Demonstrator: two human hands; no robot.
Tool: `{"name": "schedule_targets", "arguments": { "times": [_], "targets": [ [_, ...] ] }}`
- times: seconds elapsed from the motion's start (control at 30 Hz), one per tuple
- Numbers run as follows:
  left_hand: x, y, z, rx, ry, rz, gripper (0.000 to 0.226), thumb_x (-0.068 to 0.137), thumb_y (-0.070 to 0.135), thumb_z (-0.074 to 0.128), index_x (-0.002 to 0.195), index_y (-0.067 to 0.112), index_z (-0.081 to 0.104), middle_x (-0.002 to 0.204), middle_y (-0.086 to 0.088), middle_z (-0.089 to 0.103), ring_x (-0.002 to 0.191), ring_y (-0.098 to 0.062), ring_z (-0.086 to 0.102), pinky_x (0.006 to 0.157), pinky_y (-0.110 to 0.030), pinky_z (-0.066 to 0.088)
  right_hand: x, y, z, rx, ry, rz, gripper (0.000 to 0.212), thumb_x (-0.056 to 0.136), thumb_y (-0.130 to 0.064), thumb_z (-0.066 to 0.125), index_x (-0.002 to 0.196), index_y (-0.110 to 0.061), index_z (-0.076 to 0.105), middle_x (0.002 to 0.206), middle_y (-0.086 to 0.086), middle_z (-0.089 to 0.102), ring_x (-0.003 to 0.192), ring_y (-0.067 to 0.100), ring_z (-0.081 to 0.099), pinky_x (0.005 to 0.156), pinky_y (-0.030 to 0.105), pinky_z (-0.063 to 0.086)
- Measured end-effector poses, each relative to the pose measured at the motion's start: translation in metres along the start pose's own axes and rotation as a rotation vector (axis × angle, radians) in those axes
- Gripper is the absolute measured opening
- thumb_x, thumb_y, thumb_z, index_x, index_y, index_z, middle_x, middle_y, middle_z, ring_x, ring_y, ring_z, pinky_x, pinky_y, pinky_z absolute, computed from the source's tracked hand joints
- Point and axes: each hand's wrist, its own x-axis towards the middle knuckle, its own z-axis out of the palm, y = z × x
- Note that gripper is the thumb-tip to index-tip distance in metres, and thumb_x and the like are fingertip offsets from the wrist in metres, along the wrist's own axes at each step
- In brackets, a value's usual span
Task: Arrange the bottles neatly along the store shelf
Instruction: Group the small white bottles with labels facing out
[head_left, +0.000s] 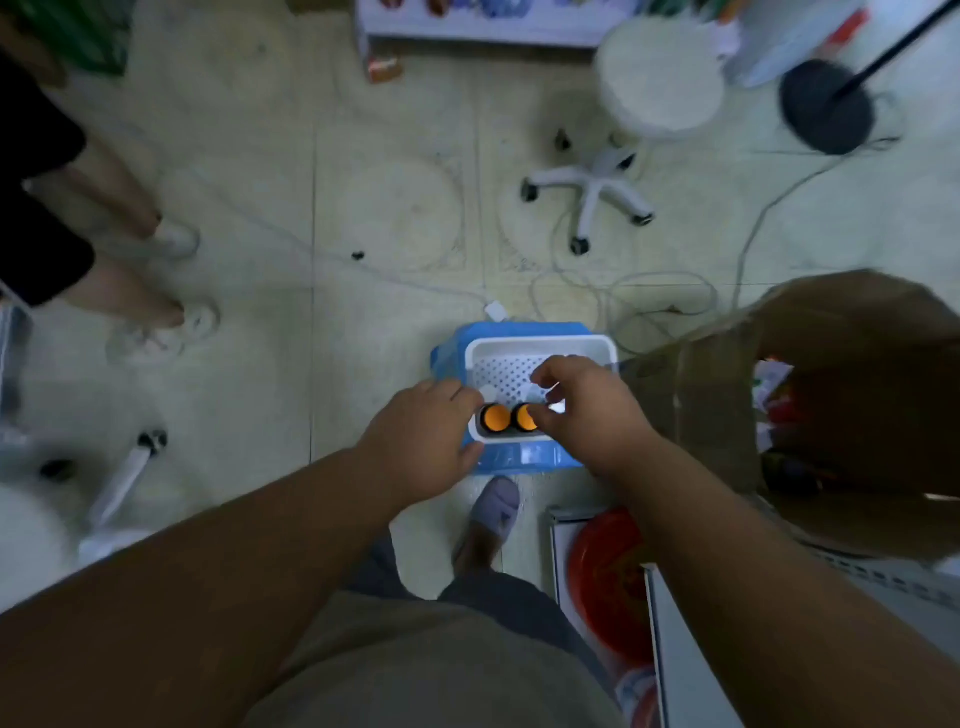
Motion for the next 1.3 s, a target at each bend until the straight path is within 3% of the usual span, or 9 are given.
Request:
{"name": "schedule_targets", "arguments": {
  "times": [0.17,0.3,0.43,0.5,0.6,0.73,0.9,1.1,1.3],
  "targets": [
    [-0.018,0.019,-0.047,0.045,-0.019,0.240,0.042,0.075,0.041,0.065,0.109,0.016,0.064,0.102,-0.006,0.063,0.092,-0.030,0.062,0.077,-0.041,0.053,-0.091,-0.048,-0.032,0.010,0.281,0.108,0.033,0.080,-0.031,0.071,0.110,-0.019,0.064,0.105,0.000,0.061,0.093,0.020,0.062,0.080,0.034,0.048],
    [-0.027,0.052,-0.073,0.115,-0.085,0.480,0.042,0.079,0.043,0.057,0.111,0.017,0.065,0.101,-0.005,0.064,0.093,-0.029,0.061,0.080,-0.041,0.051,-0.165,-0.078,-0.025,0.060,0.484,0.280,0.032,0.080,-0.030,0.072,0.109,-0.023,0.063,0.098,-0.007,0.054,0.092,0.017,0.059,0.077,0.029,0.045],
    [-0.058,0.108,-0.071,0.186,-0.188,0.687,0.045,0.082,0.047,0.051,0.115,0.018,0.063,0.107,-0.006,0.062,0.101,-0.030,0.057,0.086,-0.043,0.048,-0.250,-0.088,-0.007,0.111,0.610,0.497,0.035,0.081,-0.033,0.070,0.114,-0.025,0.062,0.106,-0.007,0.057,0.096,0.011,0.058,0.075,0.018,0.037],
    [-0.082,0.137,-0.059,0.229,-0.221,0.810,0.043,0.084,0.046,0.053,0.116,0.019,0.062,0.108,-0.005,0.060,0.103,-0.029,0.057,0.086,-0.040,0.047,-0.296,-0.089,0.002,0.128,0.673,0.599,0.036,0.082,-0.034,0.070,0.116,-0.025,0.061,0.108,-0.006,0.057,0.098,0.010,0.056,0.073,0.015,0.032],
    [-0.120,0.180,-0.037,0.259,-0.286,1.008,0.045,0.086,0.049,0.049,0.121,0.022,0.060,0.111,-0.001,0.059,0.104,-0.024,0.055,0.089,-0.041,0.047,-0.367,-0.092,0.019,0.158,0.820,0.719,0.035,0.083,-0.035,0.070,0.114,-0.025,0.061,0.111,-0.006,0.059,0.100,0.012,0.058,0.077,0.019,0.037],
    [-0.188,0.256,0.005,0.251,-0.297,1.249,0.041,0.081,0.049,0.051,0.112,0.024,0.064,0.099,0.004,0.062,0.092,-0.020,0.059,0.079,-0.036,0.050,-0.477,-0.096,0.061,0.186,1.008,0.893,0.035,0.083,-0.037,0.069,0.115,-0.025,0.061,0.113,-0.008,0.059,0.101,0.010,0.057,0.082,0.024,0.043],
    [-0.315,0.349,0.075,0.211,-0.357,1.493,0.041,0.088,0.048,0.057,0.121,0.023,0.060,0.115,0.003,0.061,0.106,-0.022,0.057,0.089,-0.037,0.046,-0.632,-0.108,0.133,0.166,1.159,1.156,0.034,0.083,-0.038,0.069,0.113,-0.026,0.060,0.112,-0.012,0.056,0.101,0.007,0.055,0.078,0.021,0.041],
    [-0.446,0.427,0.143,0.133,-0.439,1.646,0.041,0.093,0.045,0.057,0.129,0.026,0.054,0.127,0.006,0.055,0.117,-0.017,0.050,0.098,-0.031,0.040,-0.775,-0.114,0.189,0.140,1.278,1.347,0.034,0.083,-0.039,0.069,0.114,-0.027,0.061,0.109,-0.015,0.055,0.101,0.006,0.054,0.081,0.023,0.045],
    [-0.494,0.500,0.194,0.152,-0.486,1.685,0.047,0.094,0.046,0.053,0.136,0.026,0.049,0.134,0.007,0.050,0.123,-0.015,0.045,0.103,-0.028,0.035,-0.857,-0.069,0.204,0.171,1.419,1.390,0.032,0.081,-0.038,0.071,0.111,-0.030,0.061,0.104,-0.017,0.054,0.096,0.004,0.056,0.085,0.030,0.051]
  ]
}}
